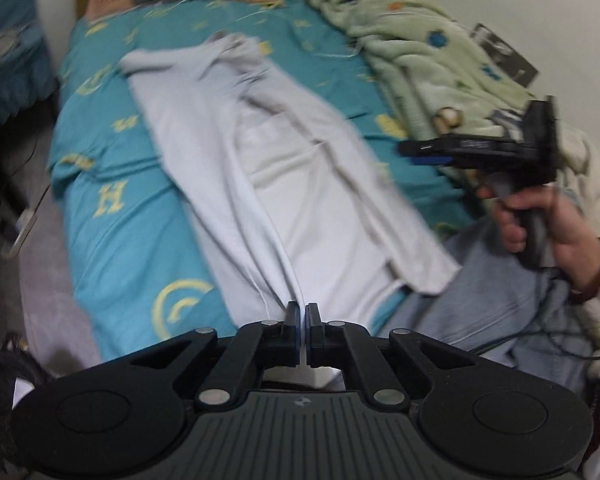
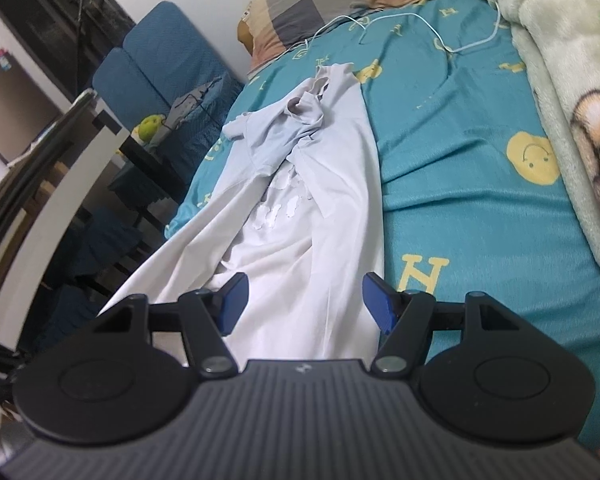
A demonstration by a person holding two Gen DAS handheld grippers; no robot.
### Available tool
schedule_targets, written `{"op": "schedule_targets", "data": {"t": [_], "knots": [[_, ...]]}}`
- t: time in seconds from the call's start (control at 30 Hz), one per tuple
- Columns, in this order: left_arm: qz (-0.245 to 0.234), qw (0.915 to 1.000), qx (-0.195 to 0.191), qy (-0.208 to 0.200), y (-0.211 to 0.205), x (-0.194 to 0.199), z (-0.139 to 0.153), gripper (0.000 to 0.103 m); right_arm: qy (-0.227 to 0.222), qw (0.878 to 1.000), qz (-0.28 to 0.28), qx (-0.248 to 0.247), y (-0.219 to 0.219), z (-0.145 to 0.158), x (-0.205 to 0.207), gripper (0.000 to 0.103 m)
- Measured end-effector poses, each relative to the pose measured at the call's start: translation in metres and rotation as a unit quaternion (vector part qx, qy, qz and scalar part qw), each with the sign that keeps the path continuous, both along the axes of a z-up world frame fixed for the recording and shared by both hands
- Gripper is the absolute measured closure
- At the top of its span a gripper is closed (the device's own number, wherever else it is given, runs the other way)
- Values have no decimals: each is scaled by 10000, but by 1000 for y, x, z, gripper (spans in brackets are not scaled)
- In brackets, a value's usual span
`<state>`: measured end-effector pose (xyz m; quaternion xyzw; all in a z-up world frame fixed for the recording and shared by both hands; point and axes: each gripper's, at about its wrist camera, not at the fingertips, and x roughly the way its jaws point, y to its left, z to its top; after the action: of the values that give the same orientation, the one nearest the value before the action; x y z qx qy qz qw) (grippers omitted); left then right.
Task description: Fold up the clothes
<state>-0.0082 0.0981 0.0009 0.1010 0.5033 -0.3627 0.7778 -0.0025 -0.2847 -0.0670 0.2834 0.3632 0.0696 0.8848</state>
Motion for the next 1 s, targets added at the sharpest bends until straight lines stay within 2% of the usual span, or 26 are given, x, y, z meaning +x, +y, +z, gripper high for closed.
{"op": "schedule_targets", "data": {"t": [0.13, 0.3, 0.37, 0.4, 0.43, 0.47, 0.53, 0.63, 0.7, 0.77, 0.8, 0.87, 1.0], "knots": [[-167, 9994, -195, 231, -60, -17, -15, 101, 146, 9998, -32, 146, -6, -5, 0, 37], [-132, 9962, 74, 857, -109, -16, -85, 100, 632, 9967, -51, 505, -17, -21, 6, 37], [-24, 9946, 60, 1032, -113, -11, -99, 99, 864, 9939, -72, 688, -21, -29, 8, 36], [86, 9943, -58, 1057, -110, -8, -99, 95, 954, 9924, -69, 779, -23, -33, 8, 36], [225, 9939, -211, 1062, -104, -4, -96, 85, 1032, 9908, -57, 872, -23, -36, 8, 36], [400, 9929, -417, 1040, -97, 0, -90, 79, 1106, 9893, -38, 947, -23, -39, 8, 36], [865, 9884, -854, 914, -72, 13, -81, 53, 1208, 9876, 47, 1004, -20, -42, 10, 36], [1814, 9767, -964, 618, -36, 30, -79, 30, 1375, 9853, 261, 976, -14, -46, 14, 36], [2469, 9622, -942, 656, -12, 45, -88, 23, 1509, 9831, 400, 954, -10, -48, 16, 36], [3031, 9439, -933, 925, 9, 61, -99, 23, 1656, 9801, 518, 967, -8, -51, 17, 36], [3153, 9391, -926, 1003, 14, 66, -104, 23, 1739, 9781, 592, 980, -6, -53, 18, 37], [3280, 9353, -802, 1057, 16, 73, -110, 22, 1873, 9748, 739, 957, 0, -56, 18, 37], [3281, 9374, -155, 1158, 4, 78, -126, 22, 2057, 9694, 1049, 837, 11, -57, 13, 37]]}}
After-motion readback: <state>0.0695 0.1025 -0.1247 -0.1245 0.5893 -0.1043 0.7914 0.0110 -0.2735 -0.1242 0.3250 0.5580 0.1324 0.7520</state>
